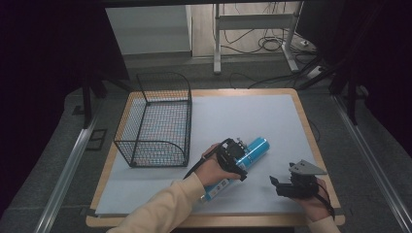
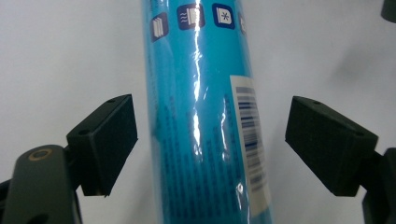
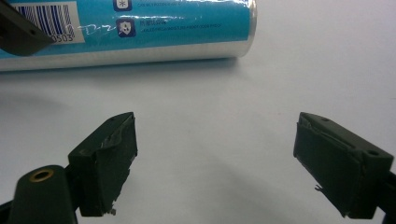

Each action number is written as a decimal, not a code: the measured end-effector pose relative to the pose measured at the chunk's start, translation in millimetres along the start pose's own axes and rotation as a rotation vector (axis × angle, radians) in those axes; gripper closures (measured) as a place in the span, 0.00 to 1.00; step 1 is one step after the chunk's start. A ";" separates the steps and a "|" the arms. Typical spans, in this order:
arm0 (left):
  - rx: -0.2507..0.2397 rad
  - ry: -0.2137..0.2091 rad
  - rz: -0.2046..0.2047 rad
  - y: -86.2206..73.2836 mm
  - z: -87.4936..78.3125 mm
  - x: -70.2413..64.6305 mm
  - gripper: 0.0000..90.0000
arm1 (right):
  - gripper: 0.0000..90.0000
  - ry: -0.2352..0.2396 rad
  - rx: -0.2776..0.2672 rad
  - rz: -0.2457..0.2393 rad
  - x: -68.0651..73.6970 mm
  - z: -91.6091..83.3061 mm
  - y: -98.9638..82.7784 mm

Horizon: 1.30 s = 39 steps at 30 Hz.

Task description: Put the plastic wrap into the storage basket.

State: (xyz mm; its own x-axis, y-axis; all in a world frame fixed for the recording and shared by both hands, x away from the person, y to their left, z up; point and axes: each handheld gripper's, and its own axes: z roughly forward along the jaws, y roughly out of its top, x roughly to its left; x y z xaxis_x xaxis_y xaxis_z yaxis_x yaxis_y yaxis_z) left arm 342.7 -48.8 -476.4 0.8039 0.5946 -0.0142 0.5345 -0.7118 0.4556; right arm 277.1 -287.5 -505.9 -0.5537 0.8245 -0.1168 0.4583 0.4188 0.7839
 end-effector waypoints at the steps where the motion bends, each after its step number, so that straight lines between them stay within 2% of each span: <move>1: 0.011 0.002 0.001 1.3 2.1 -0.2 0.19 | 0.15 -0.001 0.001 -0.001 0.0 0.0 0.0; 10: 0.078 0.011 -0.010 5.7 16.9 2.4 0.20 | 0.15 0.001 0.005 -0.002 -0.3 0.4 -0.3; 14: 0.110 0.006 -0.009 5.5 20.7 3.7 0.22 | 0.15 -0.015 0.016 -0.002 -0.6 1.2 -0.3; 17: 0.123 0.014 -0.011 5.8 23.7 3.5 0.27 | 0.15 -0.022 0.020 0.001 -1.3 1.2 -0.6; 19: 0.133 0.002 -0.014 6.0 25.3 3.4 0.33 | 0.15 -0.025 0.020 0.003 -1.7 1.0 -0.5; 28: 0.163 -0.039 -0.030 10.1 23.7 11.0 0.34 | 0.15 -0.025 0.012 0.003 -2.1 0.0 0.1; 33: 0.166 -0.041 -0.009 11.5 16.9 14.5 0.34 | 0.15 -0.025 0.004 0.007 -3.1 -0.7 0.1; 39: 0.154 -0.029 0.004 18.0 -5.9 21.3 0.35 | 0.15 -0.027 -0.001 0.009 -3.8 -1.5 0.3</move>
State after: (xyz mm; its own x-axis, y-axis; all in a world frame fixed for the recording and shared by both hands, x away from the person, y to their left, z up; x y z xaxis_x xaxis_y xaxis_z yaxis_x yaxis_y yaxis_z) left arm 368.0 -46.8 -463.2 0.8121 0.5821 -0.0398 0.5633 -0.7643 0.3139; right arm 278.3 -291.1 -504.3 -0.5302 0.8384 -0.1262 0.4629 0.4109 0.7854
